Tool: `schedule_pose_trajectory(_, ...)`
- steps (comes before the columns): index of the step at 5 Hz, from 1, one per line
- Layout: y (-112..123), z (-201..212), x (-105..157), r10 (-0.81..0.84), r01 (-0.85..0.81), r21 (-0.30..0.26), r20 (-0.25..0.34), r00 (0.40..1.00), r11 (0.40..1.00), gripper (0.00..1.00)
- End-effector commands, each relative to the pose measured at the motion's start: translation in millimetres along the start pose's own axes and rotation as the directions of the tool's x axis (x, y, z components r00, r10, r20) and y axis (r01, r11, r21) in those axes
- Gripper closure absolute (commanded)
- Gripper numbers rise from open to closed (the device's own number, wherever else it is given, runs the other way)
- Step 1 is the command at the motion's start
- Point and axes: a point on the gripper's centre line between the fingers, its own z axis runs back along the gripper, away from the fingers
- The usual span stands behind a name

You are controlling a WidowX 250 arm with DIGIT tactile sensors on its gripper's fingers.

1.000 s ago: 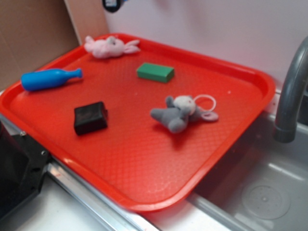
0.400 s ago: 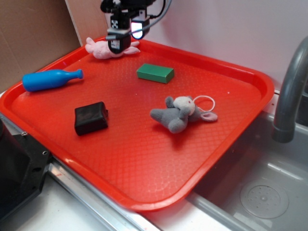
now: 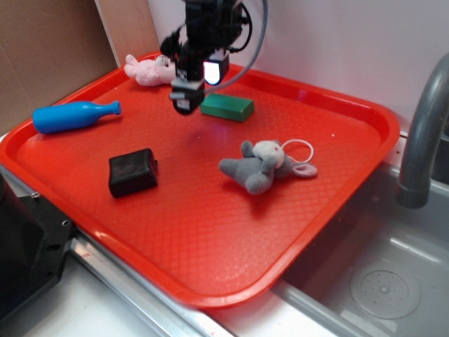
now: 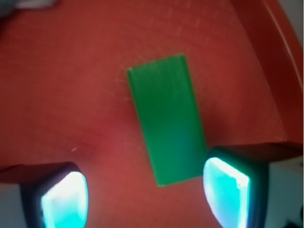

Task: Grab the green block.

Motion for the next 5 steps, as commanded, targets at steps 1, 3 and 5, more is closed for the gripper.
schedule_pose_trajectory(1,7,4,20,0.038,-0.042,0.087,0.048,0.998,0.995,0.0)
schedule_pose_trajectory(3,21,4,26,0.075,-0.078,0.034,0.078,0.994,0.996,0.0)
schedule_pose_trajectory(5,23,-22,15,0.094,-0.094,0.0,-0.003,0.996,0.996,0.0)
